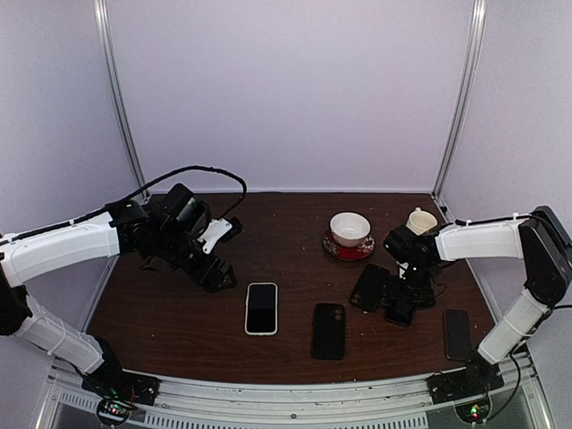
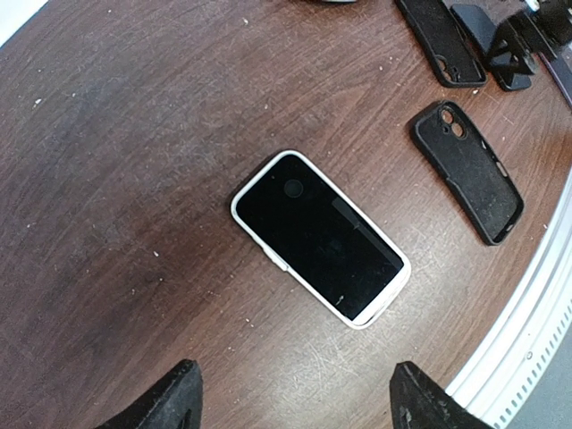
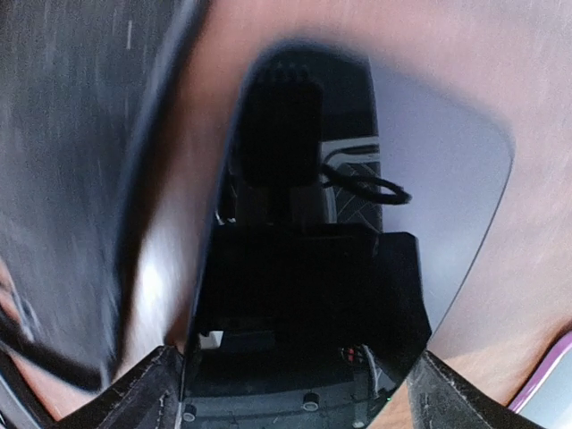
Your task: Put the phone into the phone case
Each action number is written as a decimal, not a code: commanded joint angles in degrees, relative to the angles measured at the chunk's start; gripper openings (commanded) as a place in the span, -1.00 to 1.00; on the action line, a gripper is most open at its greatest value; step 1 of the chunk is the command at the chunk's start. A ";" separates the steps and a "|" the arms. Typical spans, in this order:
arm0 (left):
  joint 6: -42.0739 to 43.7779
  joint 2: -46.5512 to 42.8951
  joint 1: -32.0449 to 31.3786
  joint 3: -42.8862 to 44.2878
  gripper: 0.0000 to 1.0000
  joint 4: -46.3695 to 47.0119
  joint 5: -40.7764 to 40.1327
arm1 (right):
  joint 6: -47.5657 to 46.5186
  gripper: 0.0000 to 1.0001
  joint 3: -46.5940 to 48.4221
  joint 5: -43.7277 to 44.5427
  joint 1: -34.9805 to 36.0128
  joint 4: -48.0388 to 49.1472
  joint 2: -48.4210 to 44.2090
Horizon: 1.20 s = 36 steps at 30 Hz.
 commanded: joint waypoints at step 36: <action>0.69 -1.11 0.60 -0.21 0.52 0.71 1.01 | 0.03 0.88 5.30 -4.00 -6.04 5.91 8.89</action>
